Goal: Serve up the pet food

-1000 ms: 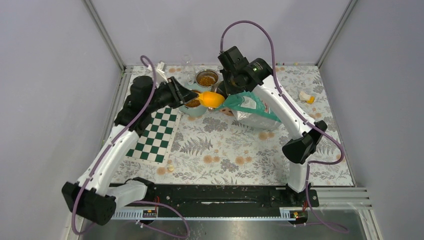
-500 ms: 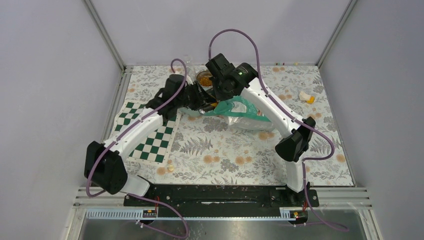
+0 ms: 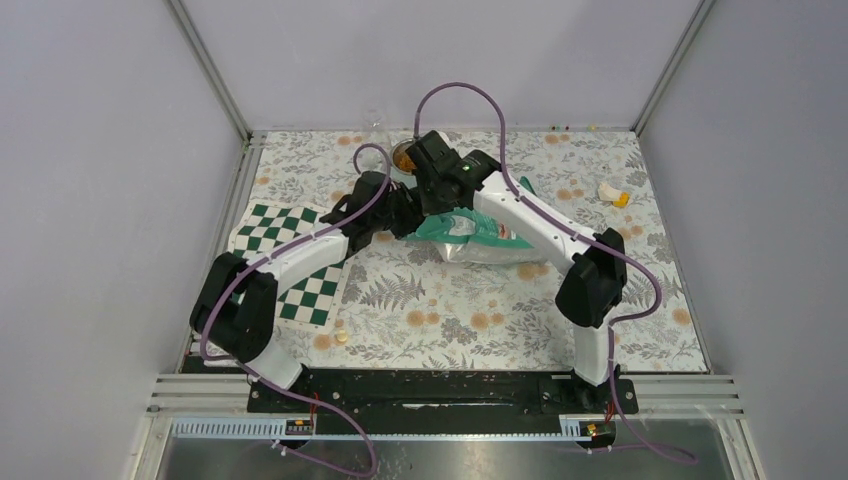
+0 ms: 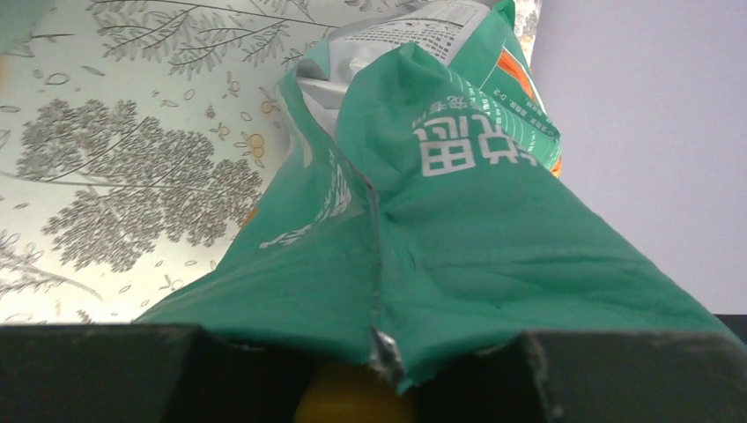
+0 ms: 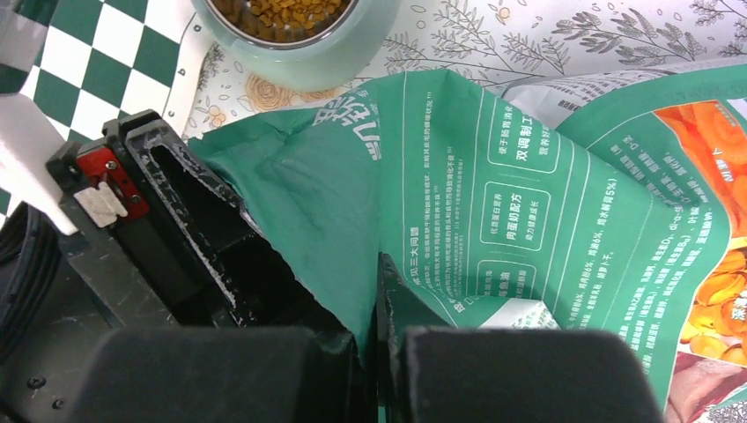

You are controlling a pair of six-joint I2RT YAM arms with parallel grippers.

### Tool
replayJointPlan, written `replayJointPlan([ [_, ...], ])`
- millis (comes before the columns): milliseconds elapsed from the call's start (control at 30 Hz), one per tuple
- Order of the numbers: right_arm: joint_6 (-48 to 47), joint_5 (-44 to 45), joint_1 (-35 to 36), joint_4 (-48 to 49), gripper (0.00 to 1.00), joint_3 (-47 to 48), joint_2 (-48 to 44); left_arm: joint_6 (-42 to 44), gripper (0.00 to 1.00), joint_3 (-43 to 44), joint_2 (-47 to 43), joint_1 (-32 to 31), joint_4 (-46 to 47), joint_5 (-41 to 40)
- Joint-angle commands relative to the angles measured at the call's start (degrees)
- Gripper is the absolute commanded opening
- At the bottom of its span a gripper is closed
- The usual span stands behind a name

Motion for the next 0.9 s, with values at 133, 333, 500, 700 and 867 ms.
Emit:
replayJointPlan([
  [133, 2.2, -6.7, -3.5, 4.7, 0.00, -4.0, -9.0, -1.8, 0.00, -3.5, 4.3, 1.0, 28.6, 12.5],
  [333, 2.5, -14.1, -6.9, 4.7, 0.00, -3.8, -11.0, -9.0, 0.00, -5.7, 8.9, 1.4, 49.1, 23.3],
  [500, 2.9, -17.4, -10.2, 4.7, 0.00, -3.7, -12.1, -11.6, 0.00, -5.9, 7.2, 2.4, 50.7, 23.2],
  [700, 3.3, -18.1, -14.4, 4.8, 0.00, -4.4, -14.5, -12.4, 0.00, -6.9, 1.8, 5.1, 48.4, 23.4],
  [867, 2.8, -18.3, -17.0, 4.8, 0.00, -4.4, -16.4, -13.4, 0.00, -8.0, -1.8, 7.2, 46.2, 23.3],
])
